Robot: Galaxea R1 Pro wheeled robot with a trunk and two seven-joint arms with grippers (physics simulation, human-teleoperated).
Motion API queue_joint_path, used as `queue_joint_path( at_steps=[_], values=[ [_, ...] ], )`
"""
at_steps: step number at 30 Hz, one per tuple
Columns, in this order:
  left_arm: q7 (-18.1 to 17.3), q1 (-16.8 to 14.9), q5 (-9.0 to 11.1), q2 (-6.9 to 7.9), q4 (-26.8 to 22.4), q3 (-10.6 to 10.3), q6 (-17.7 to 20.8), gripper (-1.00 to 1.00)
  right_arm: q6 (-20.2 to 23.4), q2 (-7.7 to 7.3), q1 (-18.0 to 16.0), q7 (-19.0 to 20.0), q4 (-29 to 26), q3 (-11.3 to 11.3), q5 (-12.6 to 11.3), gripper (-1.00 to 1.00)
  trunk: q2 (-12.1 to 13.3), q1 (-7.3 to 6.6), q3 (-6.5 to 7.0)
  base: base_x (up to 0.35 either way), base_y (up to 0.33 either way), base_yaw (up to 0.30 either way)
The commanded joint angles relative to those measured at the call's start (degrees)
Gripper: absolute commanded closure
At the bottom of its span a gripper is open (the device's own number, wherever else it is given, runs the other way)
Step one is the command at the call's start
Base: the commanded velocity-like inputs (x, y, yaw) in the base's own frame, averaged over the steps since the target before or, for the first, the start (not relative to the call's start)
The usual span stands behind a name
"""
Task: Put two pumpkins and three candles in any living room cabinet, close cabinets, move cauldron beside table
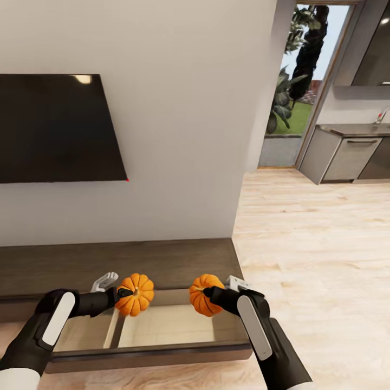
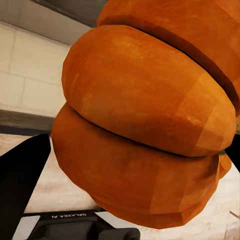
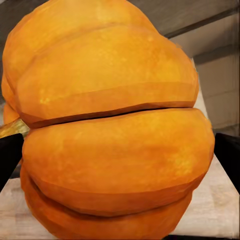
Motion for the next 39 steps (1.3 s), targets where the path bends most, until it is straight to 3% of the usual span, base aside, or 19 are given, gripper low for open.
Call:
queue_joint_path(
  at_steps=[1,4,9,14,19,21,26,28,32,39],
  values=[
    [0.09,-0.01,0.43,-0.01,0.00,-0.04,0.01,1.00,-0.16,0.02,-0.03,-0.28,0.03,0.15,-0.47,1.00,-0.01,0.00,0.01,0.179,-0.074,0.000],
    [0.41,-0.01,0.17,-0.24,0.05,-0.29,-0.06,1.00,-0.01,0.05,-0.35,-2.19,0.40,1.50,-0.51,1.00,-0.01,0.00,0.01,0.070,-0.029,0.000],
    [2.41,-0.01,-0.45,-2.62,0.19,-0.44,-0.19,1.00,-0.08,0.05,-2.10,-6.98,3.73,4.56,-0.41,1.00,-0.01,0.00,0.01,0.012,-0.005,0.000],
    [12.38,-0.01,-0.63,-5.55,0.27,-0.46,-1.50,1.00,-0.34,0.05,-3.76,-11.00,7.24,6.67,-0.51,1.00,-0.01,0.00,0.01,0.001,0.000,0.000],
    [19.14,-0.01,-0.61,-8.00,1.54,-0.56,-5.49,1.00,-0.48,0.05,-4.14,-11.35,9.55,6.96,-0.51,1.00,-0.01,0.00,0.01,0.000,0.000,0.000],
    [20.98,-0.01,-0.75,-8.64,2.29,-1.49,-7.21,1.00,-1.33,0.05,-4.34,-11.37,10.21,7.03,-0.52,1.00,-0.01,0.00,0.01,0.000,0.000,0.000],
    [22.59,-0.01,-0.83,-9.04,3.34,-9.46,-11.15,1.00,-2.71,0.05,-4.46,-11.30,10.68,8.55,-0.53,1.00,-0.01,0.00,0.01,0.000,0.000,0.000],
    [22.69,-0.01,-0.82,-9.03,3.50,-11.04,-11.77,1.00,-3.27,0.05,-4.47,-11.26,10.72,9.91,-0.53,1.00,-0.01,0.00,0.01,0.000,0.000,0.000],
    [22.76,-0.01,-0.82,-8.86,3.60,-12.00,-12.25,1.00,-5.78,0.05,-4.52,-11.09,12.54,12.18,-0.56,1.00,-0.01,0.00,0.01,0.000,0.003,0.000],
    [22.76,-0.01,-0.73,-8.69,3.61,-12.15,-12.33,1.00,-6.40,0.05,-4.56,-10.78,14.03,12.84,-0.45,1.00,-0.01,0.00,0.01,0.021,0.160,0.000]
  ],
)
